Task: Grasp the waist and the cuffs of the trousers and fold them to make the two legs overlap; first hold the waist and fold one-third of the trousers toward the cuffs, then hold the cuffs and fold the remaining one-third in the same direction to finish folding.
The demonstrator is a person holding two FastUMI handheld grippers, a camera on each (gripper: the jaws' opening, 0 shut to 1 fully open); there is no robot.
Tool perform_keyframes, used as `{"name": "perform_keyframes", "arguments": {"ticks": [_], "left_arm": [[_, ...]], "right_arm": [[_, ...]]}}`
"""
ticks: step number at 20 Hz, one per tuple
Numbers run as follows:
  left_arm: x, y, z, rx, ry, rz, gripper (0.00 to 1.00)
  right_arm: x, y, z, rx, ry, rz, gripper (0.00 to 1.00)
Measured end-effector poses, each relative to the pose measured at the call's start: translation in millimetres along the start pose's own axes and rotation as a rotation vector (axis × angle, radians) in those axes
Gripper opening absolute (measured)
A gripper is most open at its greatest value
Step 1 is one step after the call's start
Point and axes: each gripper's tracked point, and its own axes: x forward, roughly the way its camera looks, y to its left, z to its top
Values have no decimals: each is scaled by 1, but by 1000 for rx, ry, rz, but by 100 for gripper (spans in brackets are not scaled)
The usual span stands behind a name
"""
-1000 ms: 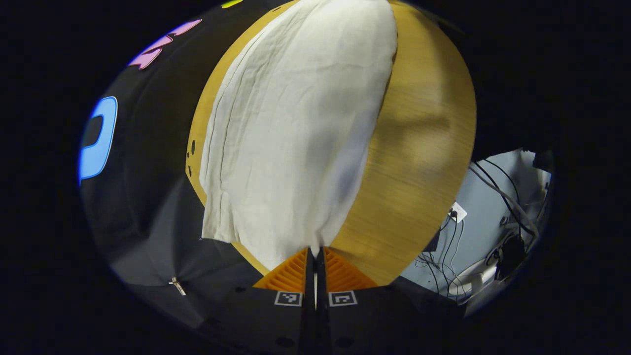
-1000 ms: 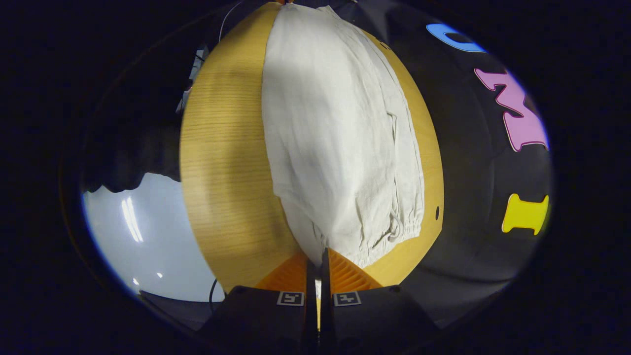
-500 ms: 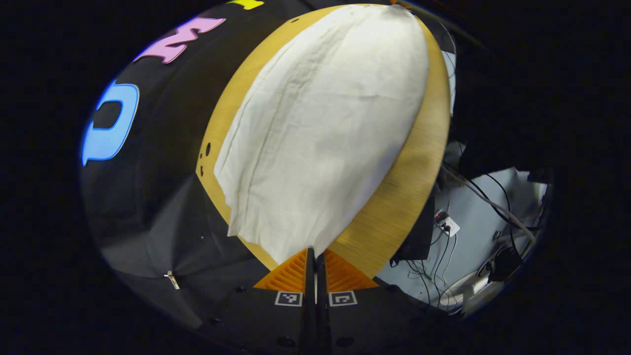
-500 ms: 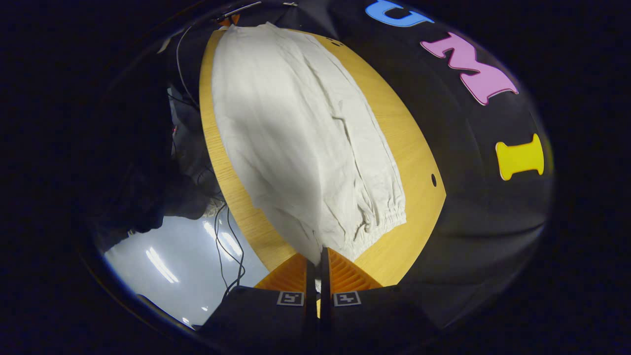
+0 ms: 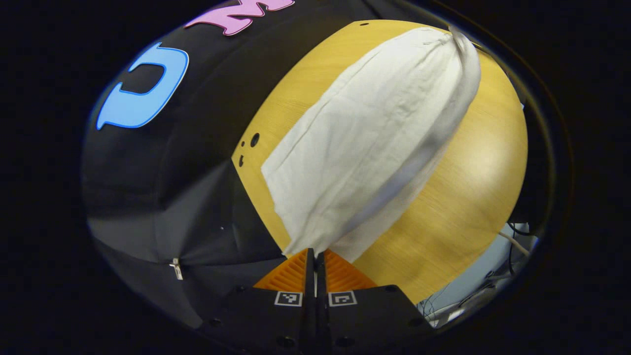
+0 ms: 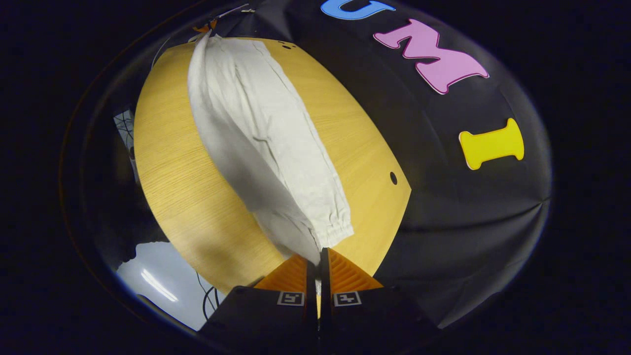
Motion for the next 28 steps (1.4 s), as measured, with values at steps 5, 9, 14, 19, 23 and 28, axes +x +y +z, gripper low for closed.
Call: {"name": "perform_keyframes", "arguments": {"ticks": [5, 9, 14, 19, 23, 28], "left_arm": [[36, 51, 41, 56, -15, 63, 5], [79, 60, 61, 116, 17, 39, 5], [127, 53, 75, 140, 62, 8, 5], [162, 60, 67, 148, 153, 28, 5], [173, 76, 56, 78, 188, 89, 5], [155, 63, 52, -120, 111, 62, 5]], "right_arm": [[27, -34, 18, 34, 8, -47, 7], [63, -40, 17, 45, 56, -23, 7], [104, -37, 4, 62, 125, 31, 7], [147, -37, -20, 169, 258, 53, 7], [158, -37, -28, 296, 320, 35, 45], [146, -48, -43, 551, 317, -36, 76]]}}
